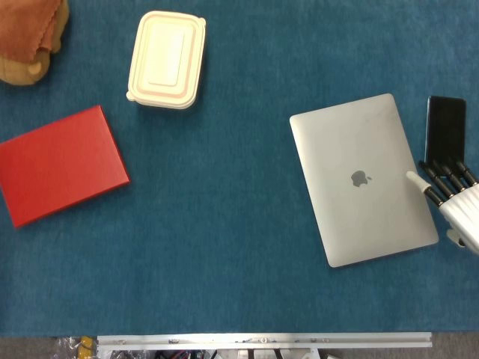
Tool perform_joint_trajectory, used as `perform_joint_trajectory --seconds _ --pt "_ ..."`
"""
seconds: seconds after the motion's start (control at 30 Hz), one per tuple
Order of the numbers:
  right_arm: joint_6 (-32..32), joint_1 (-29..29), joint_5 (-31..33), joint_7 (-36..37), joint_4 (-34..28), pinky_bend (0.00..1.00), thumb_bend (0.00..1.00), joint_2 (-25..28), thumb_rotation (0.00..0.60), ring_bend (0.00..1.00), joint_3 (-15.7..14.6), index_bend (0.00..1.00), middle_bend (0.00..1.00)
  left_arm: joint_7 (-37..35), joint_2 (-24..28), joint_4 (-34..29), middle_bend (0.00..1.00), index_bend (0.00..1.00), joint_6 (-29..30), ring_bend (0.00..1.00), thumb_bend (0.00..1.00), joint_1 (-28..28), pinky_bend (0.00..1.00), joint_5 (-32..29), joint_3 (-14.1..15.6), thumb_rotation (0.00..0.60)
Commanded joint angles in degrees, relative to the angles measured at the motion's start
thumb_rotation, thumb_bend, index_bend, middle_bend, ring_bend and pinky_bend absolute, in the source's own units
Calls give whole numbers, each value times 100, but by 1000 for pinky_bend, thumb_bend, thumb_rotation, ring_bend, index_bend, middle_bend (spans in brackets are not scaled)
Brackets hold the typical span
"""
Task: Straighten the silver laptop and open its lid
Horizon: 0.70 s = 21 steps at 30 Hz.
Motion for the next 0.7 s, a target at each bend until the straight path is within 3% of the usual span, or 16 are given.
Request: perform_joint_trajectory --seconds 0.03,0.7 --pt "-21 12 5 17 84 16 0 -45 600 0 -24 0 0 -14 -4 16 0 10 -11 0 138 0 0 -8 5 600" --pt "-26 140 -69 59 338 16 0 -392 600 0 -70 0 0 -95 2 102 0 9 31 0 138 20 0 -24 0 600"
